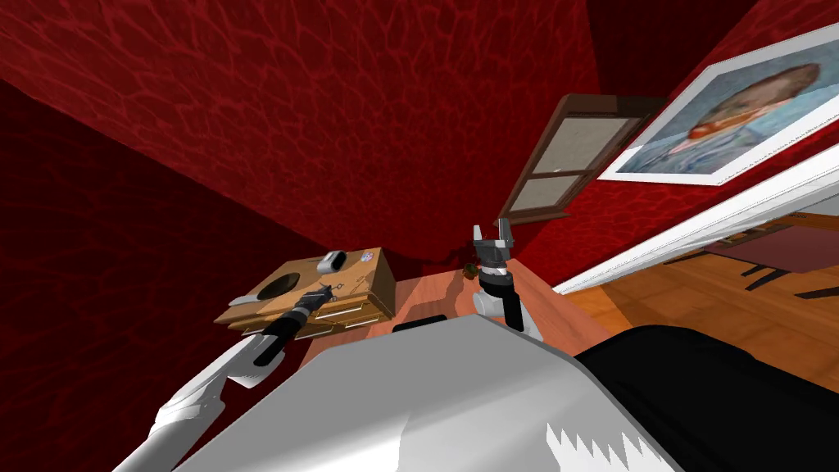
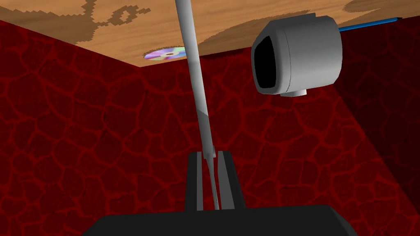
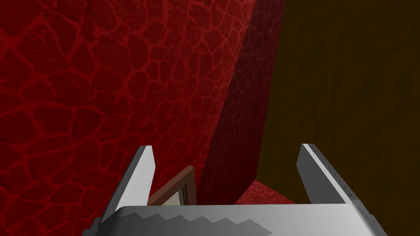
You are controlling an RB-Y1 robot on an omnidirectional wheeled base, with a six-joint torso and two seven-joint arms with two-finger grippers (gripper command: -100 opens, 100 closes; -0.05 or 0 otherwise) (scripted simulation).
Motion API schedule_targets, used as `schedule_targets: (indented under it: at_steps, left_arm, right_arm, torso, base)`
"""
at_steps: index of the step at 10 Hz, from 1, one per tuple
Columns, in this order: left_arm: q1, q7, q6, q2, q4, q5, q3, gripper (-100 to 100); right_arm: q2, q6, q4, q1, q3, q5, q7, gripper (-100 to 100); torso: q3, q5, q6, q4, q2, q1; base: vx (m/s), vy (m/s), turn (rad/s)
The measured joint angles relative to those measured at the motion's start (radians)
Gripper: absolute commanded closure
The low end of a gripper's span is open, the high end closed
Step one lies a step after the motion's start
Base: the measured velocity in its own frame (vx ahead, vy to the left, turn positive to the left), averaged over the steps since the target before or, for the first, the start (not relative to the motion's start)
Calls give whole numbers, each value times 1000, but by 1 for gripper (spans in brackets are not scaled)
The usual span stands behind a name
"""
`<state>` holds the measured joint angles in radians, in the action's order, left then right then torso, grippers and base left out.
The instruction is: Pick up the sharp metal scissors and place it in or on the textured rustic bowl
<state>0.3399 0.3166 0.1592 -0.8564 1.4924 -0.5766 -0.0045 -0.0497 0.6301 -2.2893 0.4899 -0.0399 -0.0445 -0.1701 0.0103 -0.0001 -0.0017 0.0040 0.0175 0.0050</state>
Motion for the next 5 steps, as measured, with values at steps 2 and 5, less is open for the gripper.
schedule_targets:
  at_steps: [2, 5]
  left_arm:
    - [-12, -13, -22, -21, -5, -4, 6, 100]
    - [-36, -48, -57, -63, -27, 3, 14, 100]
  right_arm:
    - [0, 0, 0, 0, 0, 0, 0, 0]
    - [0, 0, 0, 0, 0, 0, 0, 0]
  torso:
    - [-1, 0, 0, 0, -2, 1]
    - [-1, 0, 0, 0, -2, 5]
  base:
    - [-208, 101, -151]
    - [-199, 155, -200]
